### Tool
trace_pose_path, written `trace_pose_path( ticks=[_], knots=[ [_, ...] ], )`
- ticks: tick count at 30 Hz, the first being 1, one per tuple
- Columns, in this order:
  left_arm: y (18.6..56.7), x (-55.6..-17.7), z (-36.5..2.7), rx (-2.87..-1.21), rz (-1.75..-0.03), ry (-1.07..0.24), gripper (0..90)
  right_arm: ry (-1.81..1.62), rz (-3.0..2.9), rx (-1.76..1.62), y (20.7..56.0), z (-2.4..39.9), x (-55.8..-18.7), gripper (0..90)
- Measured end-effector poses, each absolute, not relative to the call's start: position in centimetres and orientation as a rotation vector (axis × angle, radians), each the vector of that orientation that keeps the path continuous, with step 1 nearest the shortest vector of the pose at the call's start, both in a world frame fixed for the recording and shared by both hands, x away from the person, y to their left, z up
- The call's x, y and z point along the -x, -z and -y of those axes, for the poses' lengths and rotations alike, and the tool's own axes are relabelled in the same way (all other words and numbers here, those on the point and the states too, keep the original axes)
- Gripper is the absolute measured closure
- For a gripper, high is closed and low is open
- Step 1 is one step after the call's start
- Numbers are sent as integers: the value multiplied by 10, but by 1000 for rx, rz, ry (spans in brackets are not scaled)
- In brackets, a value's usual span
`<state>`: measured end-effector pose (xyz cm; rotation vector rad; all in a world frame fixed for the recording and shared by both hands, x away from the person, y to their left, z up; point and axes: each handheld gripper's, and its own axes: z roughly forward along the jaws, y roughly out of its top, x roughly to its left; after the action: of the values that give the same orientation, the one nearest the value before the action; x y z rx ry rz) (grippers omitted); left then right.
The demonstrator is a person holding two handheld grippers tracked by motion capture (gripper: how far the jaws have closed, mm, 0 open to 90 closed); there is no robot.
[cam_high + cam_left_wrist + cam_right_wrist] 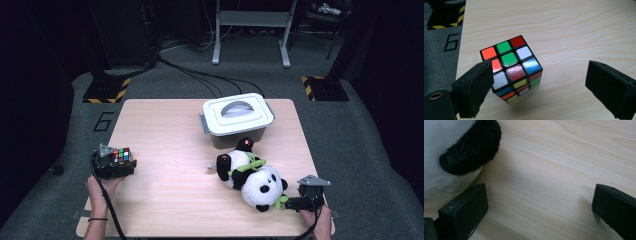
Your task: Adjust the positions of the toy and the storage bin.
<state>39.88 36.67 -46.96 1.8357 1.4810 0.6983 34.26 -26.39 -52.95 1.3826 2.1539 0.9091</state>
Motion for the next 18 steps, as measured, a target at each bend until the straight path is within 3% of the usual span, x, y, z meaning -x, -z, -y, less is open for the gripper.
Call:
trace_pose_path(
  ticks=[18],
  knots=[
    [451, -380, -331, -1905, -1334, -654, 56, -910, -2153, -1384, 530, 264, -343, 0]
  ],
)
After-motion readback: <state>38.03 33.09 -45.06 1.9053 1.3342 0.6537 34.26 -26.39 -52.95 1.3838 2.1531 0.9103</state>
